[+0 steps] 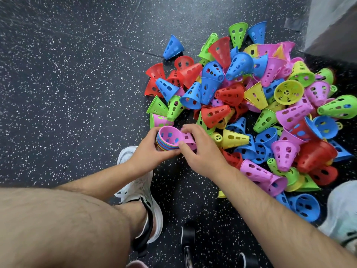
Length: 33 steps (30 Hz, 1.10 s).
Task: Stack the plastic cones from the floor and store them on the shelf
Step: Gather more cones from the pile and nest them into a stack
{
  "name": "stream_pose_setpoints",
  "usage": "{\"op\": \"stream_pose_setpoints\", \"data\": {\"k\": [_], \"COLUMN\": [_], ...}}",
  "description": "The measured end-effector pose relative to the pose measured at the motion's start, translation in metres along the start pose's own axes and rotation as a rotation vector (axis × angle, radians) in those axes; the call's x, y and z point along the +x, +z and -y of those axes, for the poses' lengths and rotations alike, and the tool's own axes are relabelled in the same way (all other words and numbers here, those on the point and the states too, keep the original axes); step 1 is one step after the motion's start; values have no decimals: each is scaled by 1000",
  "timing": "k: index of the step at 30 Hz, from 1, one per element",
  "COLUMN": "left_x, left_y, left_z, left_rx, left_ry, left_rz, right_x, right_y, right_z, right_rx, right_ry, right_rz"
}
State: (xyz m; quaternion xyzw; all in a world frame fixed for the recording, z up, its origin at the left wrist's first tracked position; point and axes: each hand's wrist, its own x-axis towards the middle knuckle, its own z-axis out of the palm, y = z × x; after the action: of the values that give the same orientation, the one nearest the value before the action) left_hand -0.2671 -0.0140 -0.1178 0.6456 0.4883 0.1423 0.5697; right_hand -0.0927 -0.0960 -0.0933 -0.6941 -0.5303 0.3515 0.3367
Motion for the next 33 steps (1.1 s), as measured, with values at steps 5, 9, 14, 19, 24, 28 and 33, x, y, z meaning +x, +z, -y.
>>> {"op": "stream_pose_setpoints", "data": {"k": [5,9,14,19,24,28,33], "left_x": [-2,-6,-9,-9,-2,7,22], "left_y": [-1,-2,-4,-6,-5,3,15], "left_z": [6,11,17,17,13,1,-20], "left_rx": [47,61,60,57,91,101,71], "left_ry": [-16,-16,-33,-37,-25,21,63], "left_rz": [7,11,3,-5,-3,23,61], "right_x": [-6,-6,-1,3,8,12,14], "right_y": [7,13,14,5,-10,-21,-23], "right_z": [-17,-28,-32,-30,-19,-7,-8], "right_rx": [-152,-277,-384,-281,-98,-1,-134], "right_ry": [10,58,37,28,49,106,96], "right_rz": [-91,29,149,-24,-281,-286,-168]}}
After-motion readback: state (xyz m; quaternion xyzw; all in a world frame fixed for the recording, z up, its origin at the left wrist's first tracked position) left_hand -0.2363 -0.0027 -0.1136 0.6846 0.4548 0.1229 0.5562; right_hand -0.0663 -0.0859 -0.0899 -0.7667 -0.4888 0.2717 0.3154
